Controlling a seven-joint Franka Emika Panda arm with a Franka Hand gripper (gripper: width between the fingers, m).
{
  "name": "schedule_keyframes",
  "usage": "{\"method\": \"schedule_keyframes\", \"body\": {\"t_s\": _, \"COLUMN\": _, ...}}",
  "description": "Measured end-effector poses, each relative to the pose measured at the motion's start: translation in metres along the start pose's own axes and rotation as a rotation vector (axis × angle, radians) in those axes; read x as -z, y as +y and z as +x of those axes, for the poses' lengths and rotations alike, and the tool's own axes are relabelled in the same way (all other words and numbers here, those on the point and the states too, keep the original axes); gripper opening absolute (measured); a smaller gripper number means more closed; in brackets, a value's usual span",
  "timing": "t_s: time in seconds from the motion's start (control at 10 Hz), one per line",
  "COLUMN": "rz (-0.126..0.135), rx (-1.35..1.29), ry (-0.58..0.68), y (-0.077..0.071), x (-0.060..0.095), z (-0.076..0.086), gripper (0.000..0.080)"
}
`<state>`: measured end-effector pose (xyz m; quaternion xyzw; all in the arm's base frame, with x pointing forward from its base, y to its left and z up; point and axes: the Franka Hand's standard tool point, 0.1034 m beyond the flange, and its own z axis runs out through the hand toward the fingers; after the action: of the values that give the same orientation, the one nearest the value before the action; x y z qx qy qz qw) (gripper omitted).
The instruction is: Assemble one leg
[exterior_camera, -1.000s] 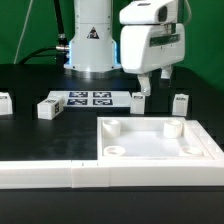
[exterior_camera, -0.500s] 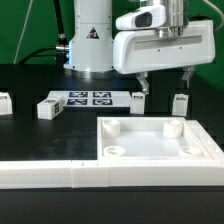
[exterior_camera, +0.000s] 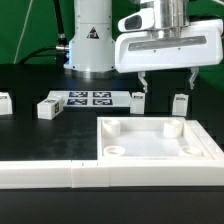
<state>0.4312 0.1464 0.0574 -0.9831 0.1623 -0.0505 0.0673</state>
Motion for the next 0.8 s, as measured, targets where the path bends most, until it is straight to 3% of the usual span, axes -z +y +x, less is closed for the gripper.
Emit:
{"method": "schedule_keyframes", "body": {"t_s": 0.2, "rz": 0.007, "rx": -0.099, "ry": -0.008, "y": -0.0107, "x": -0.0012, "z": -0.0098, "gripper": 0.0649}}
{"method": "schedule_keyframes", "body": {"t_s": 0.6, "rz": 0.001, "rx": -0.096, "ry": -0.033, "y": -0.0076, "x": -0.0021, "z": -0.0091, "gripper": 0.0649}}
{"method": "schedule_keyframes", "body": {"t_s": 0.7, "rz": -0.024, "rx": -0.054, "ry": -0.121, "y": -0.0012, "x": -0.0042, "z": -0.0133, "gripper": 0.0649}}
{"method": "schedule_keyframes", "body": {"t_s": 0.8, "rz": -0.043, "rx": -0.059, "ry": -0.221, "y": -0.0051, "x": -0.0044, "z": -0.0153, "gripper": 0.0649}}
